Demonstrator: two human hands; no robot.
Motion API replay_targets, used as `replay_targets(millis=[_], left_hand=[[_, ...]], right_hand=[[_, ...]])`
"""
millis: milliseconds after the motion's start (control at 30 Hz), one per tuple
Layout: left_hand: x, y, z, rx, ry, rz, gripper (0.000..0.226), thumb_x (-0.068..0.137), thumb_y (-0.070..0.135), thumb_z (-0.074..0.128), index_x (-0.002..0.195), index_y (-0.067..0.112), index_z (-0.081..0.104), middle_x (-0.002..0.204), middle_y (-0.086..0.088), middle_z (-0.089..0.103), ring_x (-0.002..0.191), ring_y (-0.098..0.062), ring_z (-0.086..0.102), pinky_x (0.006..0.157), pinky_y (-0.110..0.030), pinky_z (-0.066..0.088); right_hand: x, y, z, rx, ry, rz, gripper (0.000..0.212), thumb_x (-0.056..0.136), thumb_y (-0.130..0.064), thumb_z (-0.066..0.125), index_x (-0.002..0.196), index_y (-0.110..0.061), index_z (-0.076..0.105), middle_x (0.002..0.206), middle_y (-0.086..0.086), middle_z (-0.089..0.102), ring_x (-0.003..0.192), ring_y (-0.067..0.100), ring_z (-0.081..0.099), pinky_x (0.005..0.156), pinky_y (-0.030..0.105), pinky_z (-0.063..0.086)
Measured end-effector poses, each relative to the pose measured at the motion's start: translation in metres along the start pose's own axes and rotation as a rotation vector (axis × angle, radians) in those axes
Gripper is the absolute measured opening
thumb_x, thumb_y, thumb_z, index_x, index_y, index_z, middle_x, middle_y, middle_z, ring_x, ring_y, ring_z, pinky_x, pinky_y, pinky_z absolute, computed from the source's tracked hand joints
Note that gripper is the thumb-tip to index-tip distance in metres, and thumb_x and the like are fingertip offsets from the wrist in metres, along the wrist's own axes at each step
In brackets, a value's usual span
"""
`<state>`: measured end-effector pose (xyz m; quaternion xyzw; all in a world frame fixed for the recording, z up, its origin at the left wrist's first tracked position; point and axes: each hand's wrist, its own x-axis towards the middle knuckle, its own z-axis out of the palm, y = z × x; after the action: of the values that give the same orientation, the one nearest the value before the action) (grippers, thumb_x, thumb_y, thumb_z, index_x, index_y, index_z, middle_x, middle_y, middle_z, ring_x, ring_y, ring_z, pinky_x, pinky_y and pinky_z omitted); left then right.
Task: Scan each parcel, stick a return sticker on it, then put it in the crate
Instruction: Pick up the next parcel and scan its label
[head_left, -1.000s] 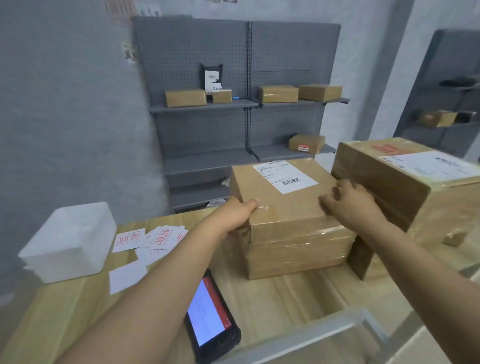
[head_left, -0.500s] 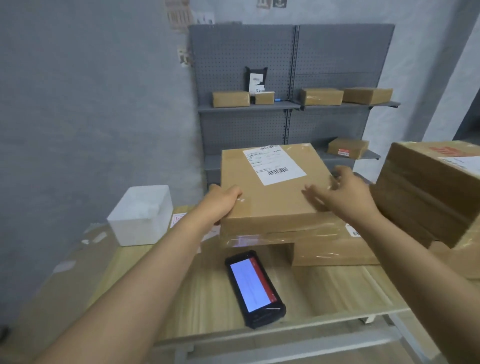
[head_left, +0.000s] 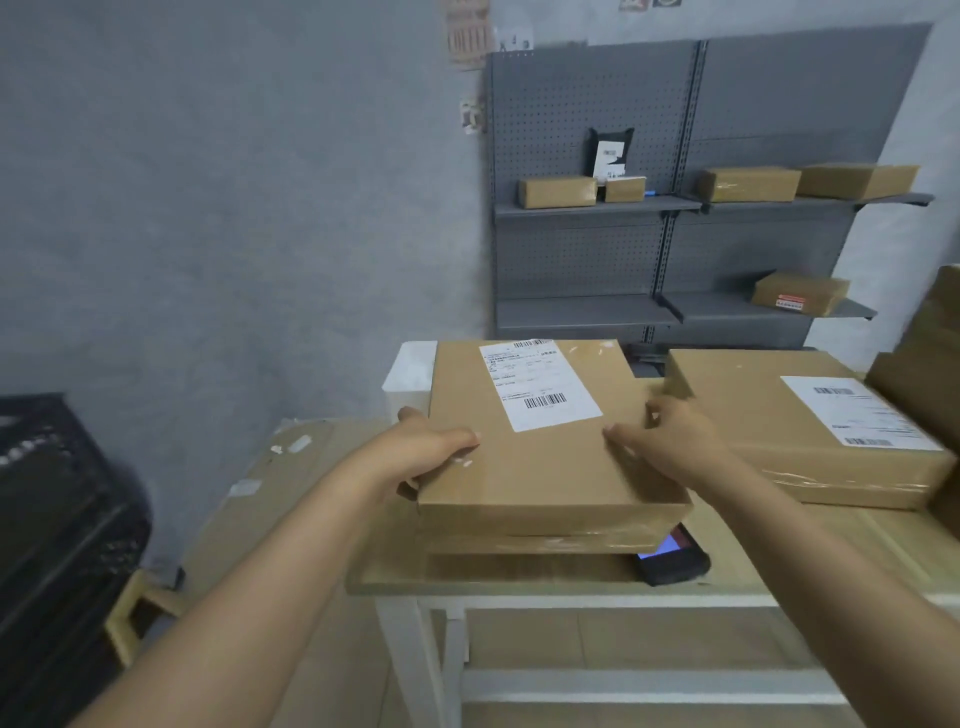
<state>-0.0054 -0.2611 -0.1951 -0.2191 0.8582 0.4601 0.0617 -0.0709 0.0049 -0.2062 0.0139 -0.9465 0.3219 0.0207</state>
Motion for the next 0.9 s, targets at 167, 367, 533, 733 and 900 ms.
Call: replay_targets(millis=[167,367,533,733,900], left_hand=[[-0.011,-0.027,-0.014,0.03,-0.026,-0.015,0.069,0.076,0.051,0.068,0.126,0.015,0.038,0.104,-0.001,0.066,0.088,-0.018,0.067,0.065,-0.029,0.054],[-0.018,-0.05,-0.013,0.088,-0.06,-0.075,0.071,0.078,0.049,0.068,0.127,0.012,0.031,0.1,0.0,0.061,0.081,-0.014,0.064,0.053,-0.023,0.049],[-0.017,-0.062,-0.012,0.167,-0.109,-0.158,0.075,0.079,0.049,0.066,0.132,0.011,0.029,0.115,-0.004,0.057,0.101,-0.024,0.06,0.086,-0.043,0.055],[-0.01,-0.057,-0.014,0.199,-0.11,-0.152,0.082,0.077,0.056,0.067,0.133,0.019,0.022,0.112,0.0,0.058,0.098,-0.023,0.061,0.084,-0.044,0.055],[-0.004,-0.052,-0.014,0.206,-0.147,-0.155,0.076,0.081,0.046,0.07,0.134,0.02,0.022,0.103,0.004,0.058,0.082,-0.014,0.062,0.058,-0.028,0.051]], right_hand=[[-0.02,-0.005,0.023,0.01,-0.018,0.007,0.056,0.078,-0.047,0.069,0.115,-0.007,0.055,0.115,0.011,0.052,0.086,0.021,0.052,0.076,0.029,0.04],[-0.033,-0.004,0.04,-0.007,-0.141,0.037,0.049,0.077,-0.046,0.071,0.105,-0.01,0.052,0.114,0.009,0.053,0.096,0.022,0.054,0.074,0.03,0.042],[-0.032,-0.001,0.053,-0.05,-0.173,-0.018,0.041,0.078,-0.045,0.07,0.098,-0.016,0.049,0.104,0.001,0.051,0.086,0.016,0.049,0.056,0.024,0.031],[-0.014,0.023,0.05,0.005,-0.078,0.005,0.029,0.089,-0.035,0.059,0.101,-0.009,0.06,0.098,0.006,0.062,0.089,0.021,0.056,0.068,0.029,0.04],[-0.008,0.059,0.056,-0.353,-0.188,0.149,0.063,0.079,-0.058,0.062,0.12,-0.011,0.049,0.117,0.01,0.045,0.112,0.028,0.047,0.092,0.034,0.041]])
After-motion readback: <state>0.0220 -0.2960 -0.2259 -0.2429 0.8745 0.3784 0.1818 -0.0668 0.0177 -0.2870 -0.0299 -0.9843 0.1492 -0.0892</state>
